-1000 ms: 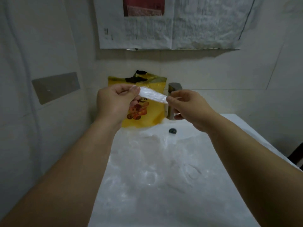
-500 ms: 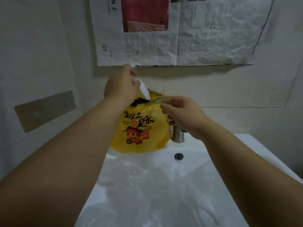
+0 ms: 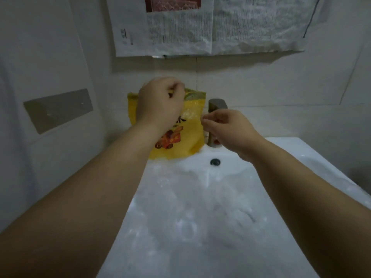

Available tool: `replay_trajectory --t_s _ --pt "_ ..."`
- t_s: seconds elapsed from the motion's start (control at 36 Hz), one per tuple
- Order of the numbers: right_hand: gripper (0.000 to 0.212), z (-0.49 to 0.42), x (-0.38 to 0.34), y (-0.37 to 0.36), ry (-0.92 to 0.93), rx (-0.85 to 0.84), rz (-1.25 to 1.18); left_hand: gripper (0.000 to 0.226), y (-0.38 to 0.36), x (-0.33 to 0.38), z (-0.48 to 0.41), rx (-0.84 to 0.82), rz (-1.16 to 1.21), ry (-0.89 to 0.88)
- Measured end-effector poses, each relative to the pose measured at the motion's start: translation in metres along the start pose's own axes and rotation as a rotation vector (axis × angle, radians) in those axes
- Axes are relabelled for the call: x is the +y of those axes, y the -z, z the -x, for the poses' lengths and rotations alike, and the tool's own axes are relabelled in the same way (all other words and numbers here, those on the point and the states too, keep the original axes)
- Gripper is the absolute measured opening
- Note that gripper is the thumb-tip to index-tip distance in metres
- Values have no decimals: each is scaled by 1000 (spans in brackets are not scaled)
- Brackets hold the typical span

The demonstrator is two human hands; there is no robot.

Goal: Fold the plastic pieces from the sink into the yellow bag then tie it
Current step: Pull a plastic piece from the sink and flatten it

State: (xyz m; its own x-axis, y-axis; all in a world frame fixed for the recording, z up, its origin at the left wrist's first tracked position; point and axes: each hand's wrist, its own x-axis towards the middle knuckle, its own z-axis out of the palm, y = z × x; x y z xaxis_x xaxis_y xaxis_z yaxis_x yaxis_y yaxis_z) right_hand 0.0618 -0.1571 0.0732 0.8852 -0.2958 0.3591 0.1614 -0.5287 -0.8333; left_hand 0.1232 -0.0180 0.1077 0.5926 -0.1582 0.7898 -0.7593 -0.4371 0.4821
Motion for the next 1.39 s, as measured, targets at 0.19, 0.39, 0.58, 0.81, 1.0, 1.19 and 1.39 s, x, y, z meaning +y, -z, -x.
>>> replay_trajectory --t_s 0.19,0.39,0.58,0.81,1.0,1.19,1.39 --pt "42 55 32 10 -81 -53 375 17 -27 8 81 -259 134 258" --pt "51 78 72 3 -340 -216 923 24 -48 6 138 -346 192 479" --pt "26 85 61 13 -221 145 -81 55 -46 6 142 -408 322 444" --pt "19 90 40 20 -308 54 -986 40 -46 3 138 -413 545 459" --pt "36 87 59 12 -86 403 58 15 -46 -2 132 -233 637 531" --pt "45 98 52 7 36 -37 90 18 -42 -3 131 -148 696 590" --pt "23 88 63 3 -103 75 -31 12 -35 1 127 -122 959 684"
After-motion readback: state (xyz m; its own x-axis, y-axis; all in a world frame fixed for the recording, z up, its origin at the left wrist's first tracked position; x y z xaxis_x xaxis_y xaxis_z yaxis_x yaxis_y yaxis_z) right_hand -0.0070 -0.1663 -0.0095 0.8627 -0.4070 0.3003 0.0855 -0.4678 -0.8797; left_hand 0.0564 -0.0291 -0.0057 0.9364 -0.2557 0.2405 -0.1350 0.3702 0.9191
